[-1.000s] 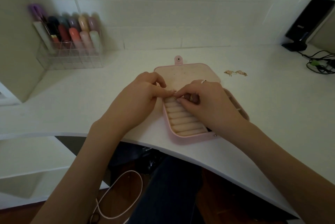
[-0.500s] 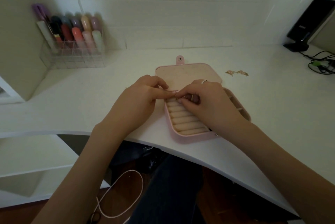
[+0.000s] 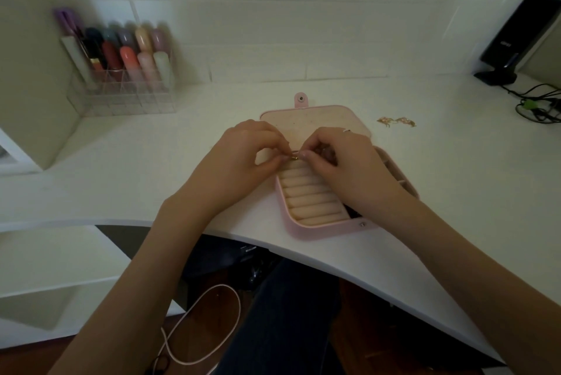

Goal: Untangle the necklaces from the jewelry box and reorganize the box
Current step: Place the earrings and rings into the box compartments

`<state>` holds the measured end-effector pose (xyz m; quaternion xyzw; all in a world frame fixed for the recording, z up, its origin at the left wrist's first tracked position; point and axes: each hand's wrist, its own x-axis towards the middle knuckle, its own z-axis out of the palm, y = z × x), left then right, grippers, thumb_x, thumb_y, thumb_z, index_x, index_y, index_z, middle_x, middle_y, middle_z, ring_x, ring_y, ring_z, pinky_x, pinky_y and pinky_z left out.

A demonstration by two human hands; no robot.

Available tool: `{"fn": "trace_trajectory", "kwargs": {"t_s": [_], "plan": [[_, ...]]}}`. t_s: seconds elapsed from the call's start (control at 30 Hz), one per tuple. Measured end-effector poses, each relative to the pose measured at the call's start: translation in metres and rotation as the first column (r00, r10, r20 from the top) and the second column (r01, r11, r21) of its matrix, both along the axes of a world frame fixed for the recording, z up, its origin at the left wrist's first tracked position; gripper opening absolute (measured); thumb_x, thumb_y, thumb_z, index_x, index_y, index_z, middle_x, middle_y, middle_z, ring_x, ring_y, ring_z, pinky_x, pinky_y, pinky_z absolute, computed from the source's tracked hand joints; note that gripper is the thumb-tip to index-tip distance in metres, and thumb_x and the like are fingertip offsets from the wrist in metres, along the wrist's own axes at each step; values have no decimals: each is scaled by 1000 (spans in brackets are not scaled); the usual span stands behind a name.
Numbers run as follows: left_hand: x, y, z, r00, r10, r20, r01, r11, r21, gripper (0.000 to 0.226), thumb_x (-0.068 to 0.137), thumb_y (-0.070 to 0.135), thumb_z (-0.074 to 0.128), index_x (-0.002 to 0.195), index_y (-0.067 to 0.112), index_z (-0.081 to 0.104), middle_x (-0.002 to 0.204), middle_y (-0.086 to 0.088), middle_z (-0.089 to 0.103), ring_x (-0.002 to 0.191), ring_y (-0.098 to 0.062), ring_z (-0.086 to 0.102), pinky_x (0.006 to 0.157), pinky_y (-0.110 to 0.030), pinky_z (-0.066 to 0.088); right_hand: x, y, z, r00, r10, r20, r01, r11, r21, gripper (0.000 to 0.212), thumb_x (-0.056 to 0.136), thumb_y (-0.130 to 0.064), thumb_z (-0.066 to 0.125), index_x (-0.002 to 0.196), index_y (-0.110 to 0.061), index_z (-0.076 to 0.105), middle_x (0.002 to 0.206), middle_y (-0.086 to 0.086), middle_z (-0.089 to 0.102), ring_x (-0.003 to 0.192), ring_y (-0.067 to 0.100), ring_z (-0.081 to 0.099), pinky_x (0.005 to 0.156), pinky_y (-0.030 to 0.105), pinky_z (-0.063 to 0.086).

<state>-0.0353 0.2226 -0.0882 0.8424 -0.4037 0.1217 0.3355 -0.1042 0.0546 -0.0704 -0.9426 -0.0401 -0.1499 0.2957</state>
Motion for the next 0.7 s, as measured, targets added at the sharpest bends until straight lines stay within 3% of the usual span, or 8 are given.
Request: {"fn": "trace_trajectory", "kwargs": {"t_s": [0.1, 0.23, 0.5, 0.7], "plan": [[1, -5, 2, 999, 22, -45, -22, 1000, -7, 5, 87, 15, 65, 87, 18, 69, 90, 9, 61, 80, 1, 47, 76, -12, 34, -1, -1, -1, 1000, -12, 2, 12, 996, 90, 2, 91, -19, 62, 92, -18, 63, 72, -16, 55, 66, 1, 51, 69, 10, 40], [-1, -9, 2, 996, 48, -77, -50, 998, -36, 7, 90, 15, 59, 87, 17, 65, 87, 4, 60, 85, -11, 50, 80, -28, 41, -6, -4, 1, 999, 32, -11, -29, 978, 207, 15, 88, -14, 66, 101, -19, 61, 73, -7, 61, 66, 4, 53, 65, 9, 43], [-4, -15, 3, 977, 55, -205, -83, 988, -132, 9, 85, 17, 66, 80, 24, 64, 85, 10, 60, 87, -4, 54, 82, -31, 48, -12, -5, 5, 997, 53, -65, -37, 974, 225, 22, 80, -9, 69, 97, -22, 60, 72, -7, 60, 61, -2, 50, 62, 10, 42], [-5, -16, 5, 943, 65, -325, -147, 961, -234, 15, 80, 19, 72, 75, 31, 65, 87, 9, 62, 90, -10, 58, 82, -40, 52, -19, 1, 11, 993, 56, -101, -34, 978, 206, 21, 80, -6, 64, 94, -22, 59, 74, -5, 59, 60, -1, 49, 61, 8, 40]]}}
